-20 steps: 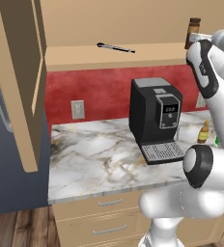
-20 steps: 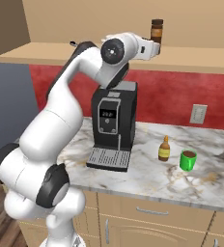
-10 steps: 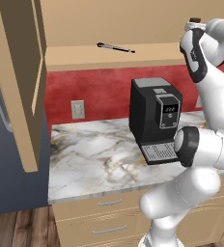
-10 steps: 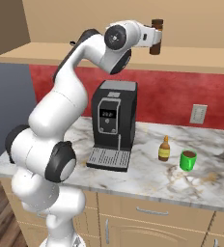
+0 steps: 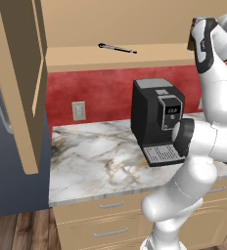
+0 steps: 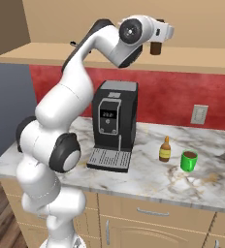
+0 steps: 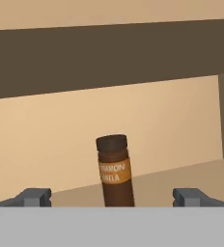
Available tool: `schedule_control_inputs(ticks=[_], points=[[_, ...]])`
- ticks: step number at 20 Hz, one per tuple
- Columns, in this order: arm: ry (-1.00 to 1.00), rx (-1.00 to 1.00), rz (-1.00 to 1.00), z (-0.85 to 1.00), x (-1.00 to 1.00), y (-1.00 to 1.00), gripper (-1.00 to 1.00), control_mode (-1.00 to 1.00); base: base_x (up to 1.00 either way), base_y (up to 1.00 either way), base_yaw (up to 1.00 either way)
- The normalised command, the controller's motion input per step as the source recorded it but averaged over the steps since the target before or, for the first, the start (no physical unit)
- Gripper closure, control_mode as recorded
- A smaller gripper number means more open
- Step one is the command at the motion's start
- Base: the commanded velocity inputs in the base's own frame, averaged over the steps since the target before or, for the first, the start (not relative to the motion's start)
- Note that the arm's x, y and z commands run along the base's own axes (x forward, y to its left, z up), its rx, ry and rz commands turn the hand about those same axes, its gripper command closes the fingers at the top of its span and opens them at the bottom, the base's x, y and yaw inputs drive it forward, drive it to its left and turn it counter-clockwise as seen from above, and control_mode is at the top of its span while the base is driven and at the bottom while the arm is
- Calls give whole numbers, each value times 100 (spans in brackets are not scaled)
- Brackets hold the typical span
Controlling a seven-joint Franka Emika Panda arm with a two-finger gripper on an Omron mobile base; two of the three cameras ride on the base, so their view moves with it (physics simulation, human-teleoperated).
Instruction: Pick the cinnamon and honey bottle from the cabinet and place them next to the mug.
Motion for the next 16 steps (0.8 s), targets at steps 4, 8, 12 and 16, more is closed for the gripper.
schedule_control_inputs(ticks=[4,8,12,16], points=[[3,0,0,0,39,-1,-100,-100,0,0,0],[1,0,0,0,42,-1,-100,-100,0,0,0],[0,0,0,0,6,0,-100,-100,0,0,0],[0,0,0,-14,54,-18,-100,-100,0,0,0]])
